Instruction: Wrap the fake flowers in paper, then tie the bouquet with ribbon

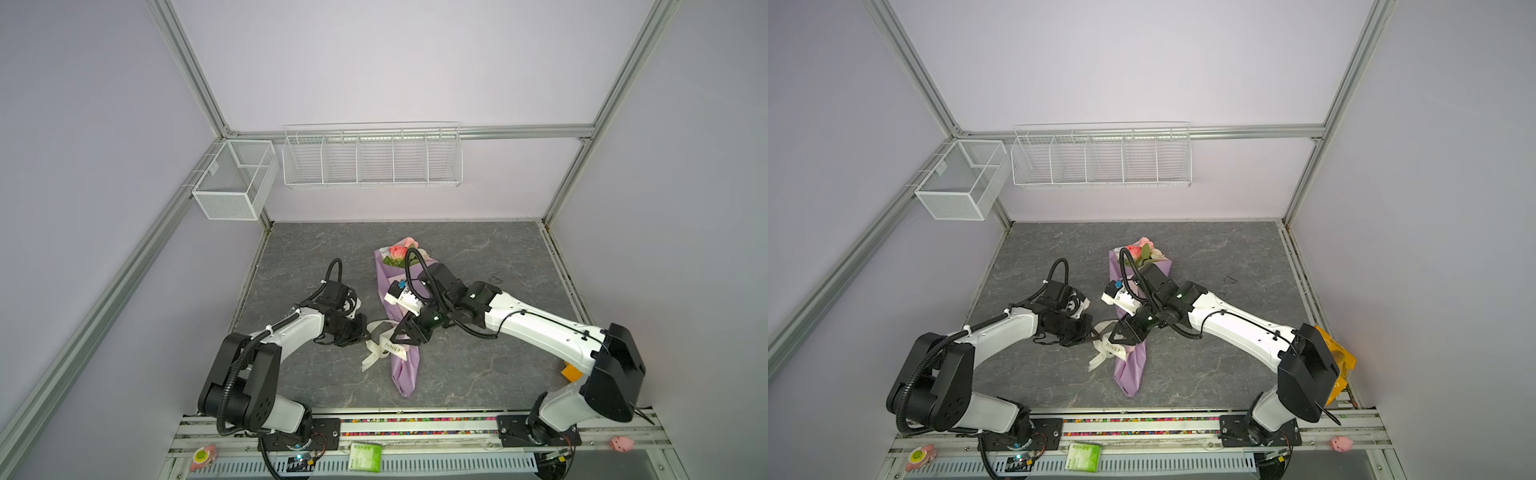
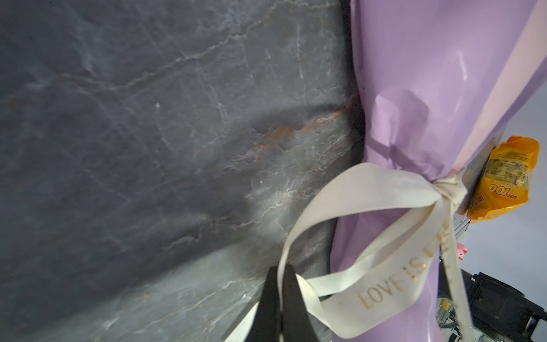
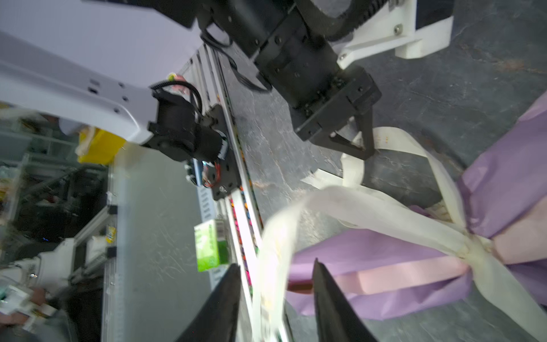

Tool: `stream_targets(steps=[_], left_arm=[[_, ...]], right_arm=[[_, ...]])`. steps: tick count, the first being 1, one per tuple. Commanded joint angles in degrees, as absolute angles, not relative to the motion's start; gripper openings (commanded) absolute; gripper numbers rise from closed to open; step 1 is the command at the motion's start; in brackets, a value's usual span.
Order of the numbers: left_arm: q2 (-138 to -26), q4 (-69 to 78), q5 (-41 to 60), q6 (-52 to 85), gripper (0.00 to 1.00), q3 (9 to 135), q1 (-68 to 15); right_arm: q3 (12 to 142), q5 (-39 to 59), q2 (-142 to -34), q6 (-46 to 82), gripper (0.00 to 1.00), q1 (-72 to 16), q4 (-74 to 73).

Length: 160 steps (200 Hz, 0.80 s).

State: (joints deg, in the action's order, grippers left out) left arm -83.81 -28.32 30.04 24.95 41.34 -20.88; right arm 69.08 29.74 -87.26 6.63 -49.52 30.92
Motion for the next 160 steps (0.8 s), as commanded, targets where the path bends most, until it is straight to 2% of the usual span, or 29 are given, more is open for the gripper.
stream_targets(steps=[1, 27, 52, 120, 144, 160], left_arm=[[-84.2, -27.8, 29.9, 24.5, 0.00, 42.7, -20.7], [-84.1, -27.9, 29.8, 24.4, 0.00, 42.7, -20.7], [-84.3, -27.7, 30.0, 24.6, 0.00, 42.7, -20.7], [-84.4, -28.3, 30.0, 24.4, 0.00, 43.1, -20.7], [-84.4, -28.7, 29.9, 24.4, 0.00, 43.4, -20.7], [-84.6, -28.7, 29.8, 24.3, 0.00, 43.6, -20.7]], right_arm=[[64.4, 20.2, -82.3, 10.1, 0.53, -43.4, 31.1], [60.1, 11.1, -80.8, 15.9, 0.55, -33.9, 30.8], [62.0, 7.9, -87.2, 14.6, 0.52, -28.9, 35.7], [67.5, 11.1, -101.3, 12.9, 0.55, -28.9, 35.8], [68.3, 11.4, -104.0, 12.0, 0.51, -29.4, 36.5], [68.6, 9.9, -105.1, 11.4, 0.41, -29.4, 37.6]])
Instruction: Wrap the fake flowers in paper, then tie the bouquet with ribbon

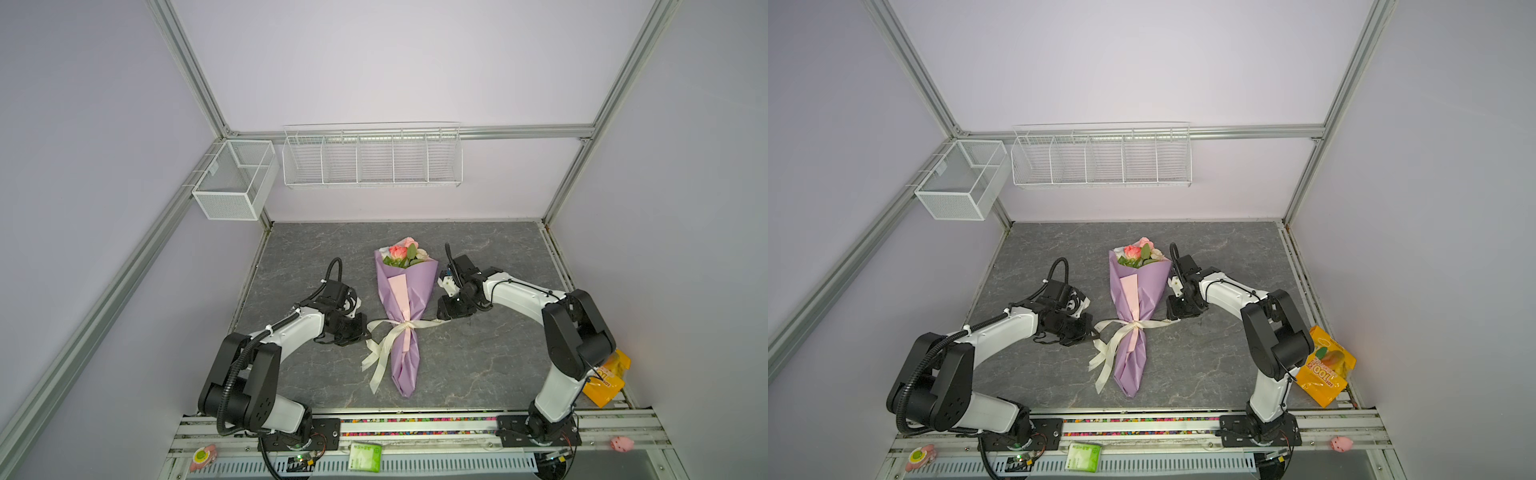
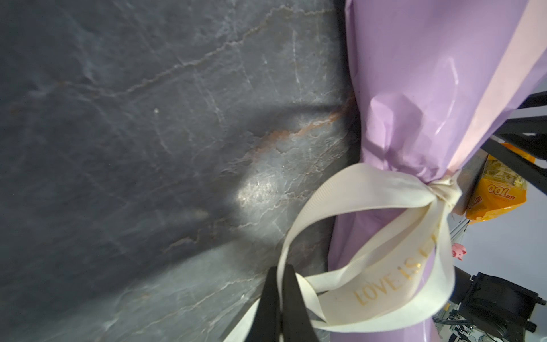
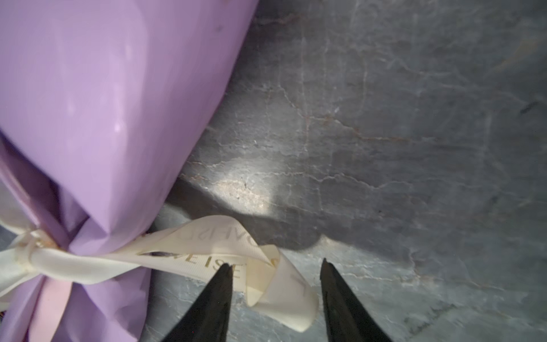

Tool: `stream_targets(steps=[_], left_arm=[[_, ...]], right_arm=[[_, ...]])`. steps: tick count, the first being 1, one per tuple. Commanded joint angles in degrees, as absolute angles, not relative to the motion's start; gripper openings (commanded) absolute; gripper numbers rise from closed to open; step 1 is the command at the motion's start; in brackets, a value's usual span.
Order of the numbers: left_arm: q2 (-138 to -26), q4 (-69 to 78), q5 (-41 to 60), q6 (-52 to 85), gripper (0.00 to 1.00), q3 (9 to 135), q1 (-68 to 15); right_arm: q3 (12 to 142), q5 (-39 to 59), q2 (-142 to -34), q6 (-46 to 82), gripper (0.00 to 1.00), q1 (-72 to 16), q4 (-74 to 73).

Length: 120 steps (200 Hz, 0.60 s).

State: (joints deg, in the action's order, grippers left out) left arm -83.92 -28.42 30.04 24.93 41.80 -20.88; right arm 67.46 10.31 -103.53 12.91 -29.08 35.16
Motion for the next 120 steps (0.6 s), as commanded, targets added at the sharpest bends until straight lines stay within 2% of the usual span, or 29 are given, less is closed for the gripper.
stream_targets(steps=[1, 13, 45, 77, 99, 120], left_arm=[[-84.6, -28.7, 29.8, 24.3, 0.00, 43.6, -20.7], [-84.9, -28.7, 29.8, 24.4, 0.00, 43.7, -20.7], [-85.1, -28.7, 29.8, 24.3, 0.00, 43.9, -20.7], [-84.7, -28.9, 29.1, 24.4, 0.00, 43.6, -20.7], [-84.6, -29.0, 28.9, 24.3, 0.00, 43.3, -20.7], [-84.6, -29.1, 29.1, 24.3, 0.00, 43.3, -20.7]], right_arm=[[68.6, 9.8, -105.1, 11.4, 0.41, -29.5, 37.7], [68.5, 8.8, -105.4, 10.9, 0.36, -29.6, 38.5], [67.2, 6.1, -104.8, 10.9, 0.15, -29.6, 39.2], [65.2, 1.9, -103.2, 12.6, 0.08, -29.3, 38.7], [64.0, 2.3, -102.0, 13.2, 0.11, -29.2, 37.3], [63.3, 3.1, -99.6, 12.4, 0.25, -29.5, 35.0]])
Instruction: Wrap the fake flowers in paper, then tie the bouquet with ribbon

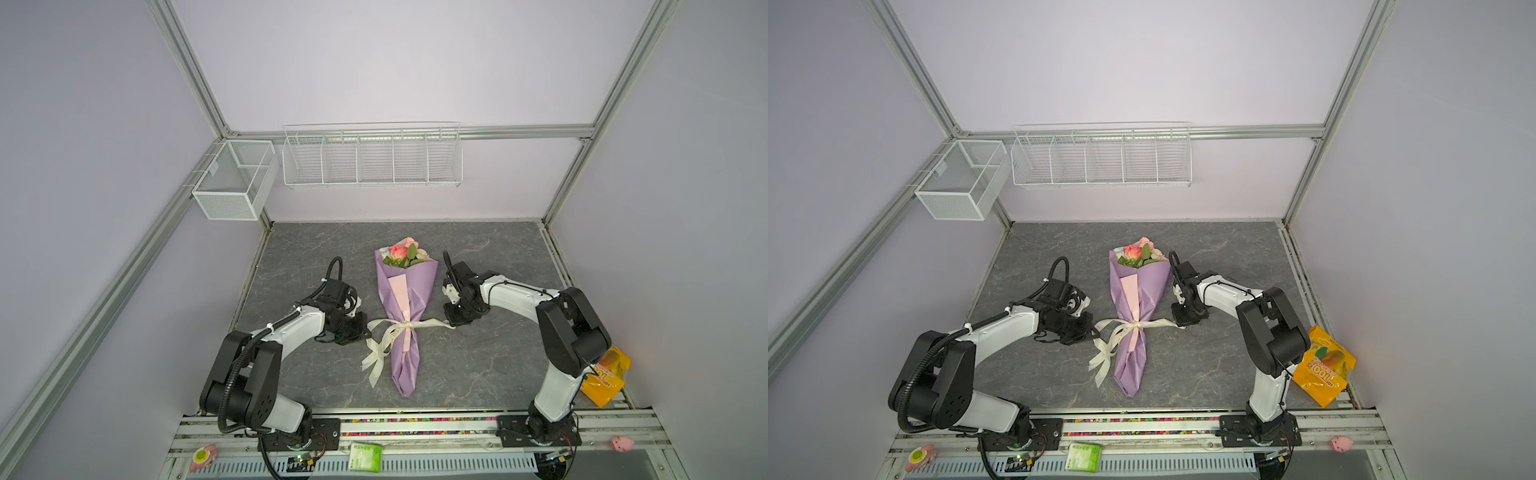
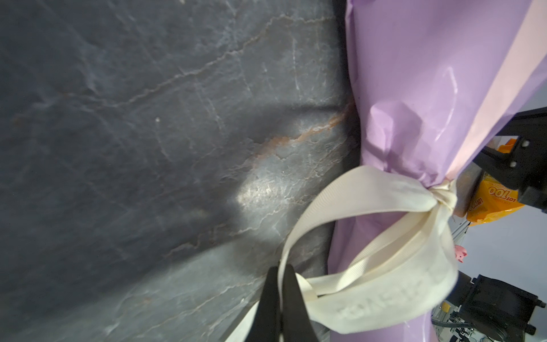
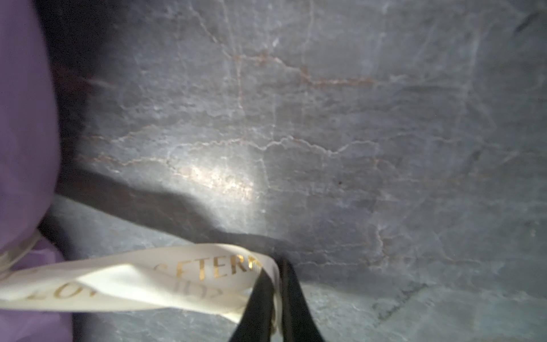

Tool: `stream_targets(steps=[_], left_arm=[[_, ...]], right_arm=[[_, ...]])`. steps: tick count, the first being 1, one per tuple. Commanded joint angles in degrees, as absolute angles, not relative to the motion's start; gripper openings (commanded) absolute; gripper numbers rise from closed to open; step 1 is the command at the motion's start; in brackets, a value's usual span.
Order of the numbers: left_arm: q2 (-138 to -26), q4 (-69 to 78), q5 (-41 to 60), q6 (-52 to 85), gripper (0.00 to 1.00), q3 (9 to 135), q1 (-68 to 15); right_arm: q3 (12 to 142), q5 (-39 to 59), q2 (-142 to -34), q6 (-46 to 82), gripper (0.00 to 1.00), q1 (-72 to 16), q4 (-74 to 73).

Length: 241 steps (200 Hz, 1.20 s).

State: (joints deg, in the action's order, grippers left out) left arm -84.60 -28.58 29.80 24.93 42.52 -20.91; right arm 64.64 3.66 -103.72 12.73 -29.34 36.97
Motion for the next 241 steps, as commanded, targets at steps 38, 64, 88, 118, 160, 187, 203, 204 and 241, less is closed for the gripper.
stream_targets(steps=[38, 64, 88, 118, 160, 187, 203, 204, 241], left_arm=[[-84.7, -28.6, 29.2, 24.3, 0.00, 43.3, -20.7], [-85.0, -28.5, 29.5, 24.4, 0.00, 43.6, -20.7], [-84.7, -28.8, 29.5, 24.2, 0.00, 43.6, -20.7], [-84.3, -29.1, 29.3, 24.1, 0.00, 43.4, -20.7], [-85.0, -29.0, 29.5, 24.2, 0.00, 43.7, -20.7], [-85.0, -29.1, 29.4, 24.2, 0.00, 43.9, -20.7], [-85.0, -29.4, 29.4, 24.2, 0.00, 44.0, -20.7], [-85.0, -29.4, 29.4, 24.2, 0.00, 44.0, -20.7], [-84.4, -29.7, 28.7, 24.3, 0.00, 43.7, -20.7]], right_arm=[[63.8, 6.9, -96.6, 8.6, 0.41, -30.5, 32.5], [65.9, 11.6, -99.5, 5.1, 0.43, -33.3, 33.2], [67.3, 10.3, -103.1, 4.1, 0.44, -35.0, 34.0], [67.0, 7.5, -104.3, 3.6, 0.45, -35.7, 32.9], [67.1, 5.0, -105.9, 1.1, 0.48, -36.5, 33.3], [67.1, 4.5, -106.8, 0.9, 0.40, -36.9, 33.3], [66.8, 4.3, -106.4, 1.5, 0.28, -36.8, 32.6], [66.8, 4.3, -106.3, 1.4, 0.28, -36.8, 32.6], [65.4, 4.4, -103.0, 2.8, 0.09, -36.7, 31.3]])
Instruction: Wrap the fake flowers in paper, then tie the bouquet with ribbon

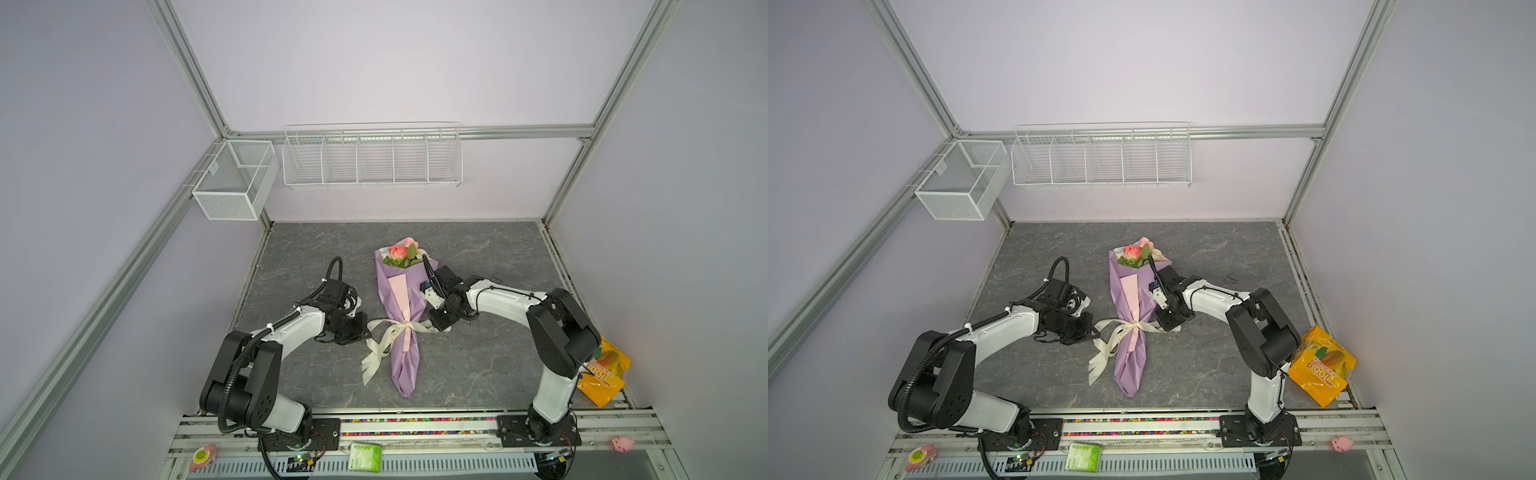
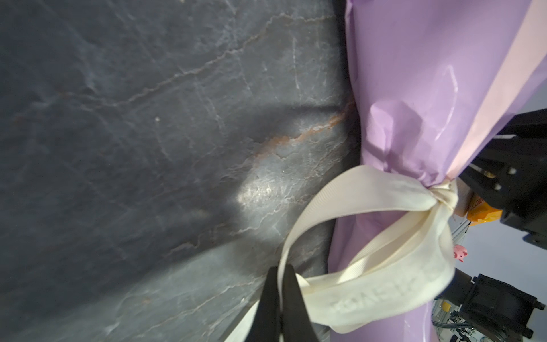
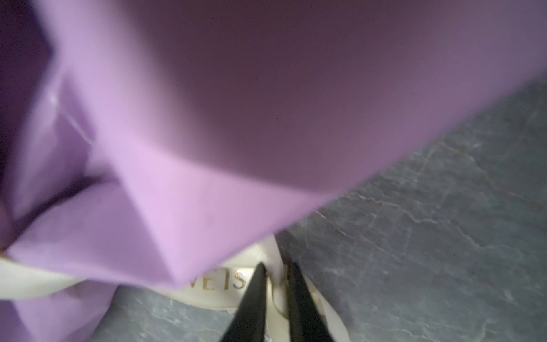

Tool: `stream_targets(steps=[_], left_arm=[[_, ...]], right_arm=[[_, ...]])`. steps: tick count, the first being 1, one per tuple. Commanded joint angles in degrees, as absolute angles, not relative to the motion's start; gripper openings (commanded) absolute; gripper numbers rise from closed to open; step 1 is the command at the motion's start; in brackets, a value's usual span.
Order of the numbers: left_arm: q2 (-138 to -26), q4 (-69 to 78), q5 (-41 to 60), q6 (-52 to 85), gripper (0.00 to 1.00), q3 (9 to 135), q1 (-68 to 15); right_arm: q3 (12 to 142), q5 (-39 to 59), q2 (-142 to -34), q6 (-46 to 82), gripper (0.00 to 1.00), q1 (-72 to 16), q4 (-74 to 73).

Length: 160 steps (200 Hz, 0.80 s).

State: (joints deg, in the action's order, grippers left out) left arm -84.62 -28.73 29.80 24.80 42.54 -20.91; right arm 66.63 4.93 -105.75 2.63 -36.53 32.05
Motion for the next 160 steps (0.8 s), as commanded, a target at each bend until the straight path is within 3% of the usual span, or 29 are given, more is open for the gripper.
stream_targets(steps=[1, 160], left_arm=[[-84.4, -29.6, 28.6, 24.3, 0.00, 43.7, -20.7], [-86.1, -35.7, 18.8, 24.6, 0.00, 44.8, -20.6]], right_arm=[[65.4, 4.3, -102.9, 2.8, 0.09, -36.8, 31.4], [62.9, -0.3, -100.6, 9.7, 0.07, -32.2, 32.3]])
